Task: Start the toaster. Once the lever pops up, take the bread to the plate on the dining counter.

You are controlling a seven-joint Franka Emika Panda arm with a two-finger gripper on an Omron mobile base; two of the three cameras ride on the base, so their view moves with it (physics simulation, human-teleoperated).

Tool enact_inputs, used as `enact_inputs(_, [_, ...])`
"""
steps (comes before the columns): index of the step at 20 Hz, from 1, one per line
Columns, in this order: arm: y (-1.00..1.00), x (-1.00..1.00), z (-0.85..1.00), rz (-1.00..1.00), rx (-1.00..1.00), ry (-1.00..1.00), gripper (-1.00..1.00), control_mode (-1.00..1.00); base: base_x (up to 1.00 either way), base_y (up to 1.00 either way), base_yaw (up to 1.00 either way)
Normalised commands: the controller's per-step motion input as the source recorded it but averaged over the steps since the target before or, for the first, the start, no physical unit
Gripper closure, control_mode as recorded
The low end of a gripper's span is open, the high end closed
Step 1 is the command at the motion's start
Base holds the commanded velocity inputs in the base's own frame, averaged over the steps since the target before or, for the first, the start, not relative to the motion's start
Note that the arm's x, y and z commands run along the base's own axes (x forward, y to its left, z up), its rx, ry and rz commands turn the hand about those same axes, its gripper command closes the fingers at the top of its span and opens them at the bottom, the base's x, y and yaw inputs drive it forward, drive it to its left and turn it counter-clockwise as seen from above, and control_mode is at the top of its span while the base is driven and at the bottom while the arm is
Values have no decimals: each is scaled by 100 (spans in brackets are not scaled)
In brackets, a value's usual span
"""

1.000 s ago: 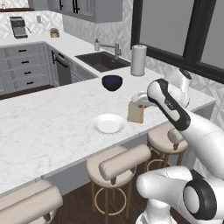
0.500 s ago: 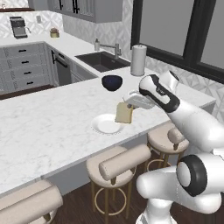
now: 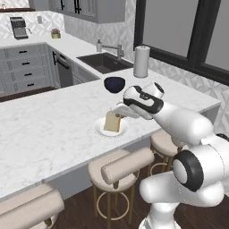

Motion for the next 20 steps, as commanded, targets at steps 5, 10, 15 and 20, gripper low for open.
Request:
enact_inputs(5, [0,33,-17,-2,-1,-4,100,-100,0,0,0])
enact_inputs(10, [-2,38,-11,-3,-1,0,100,-100,0,0,0])
enact_inputs(15, [-3,26,-15,-1,-2,0,100,-100,0,0,0])
enact_inputs(20, [-7,12,-33,0,-7,0,100,-100,0,0,0])
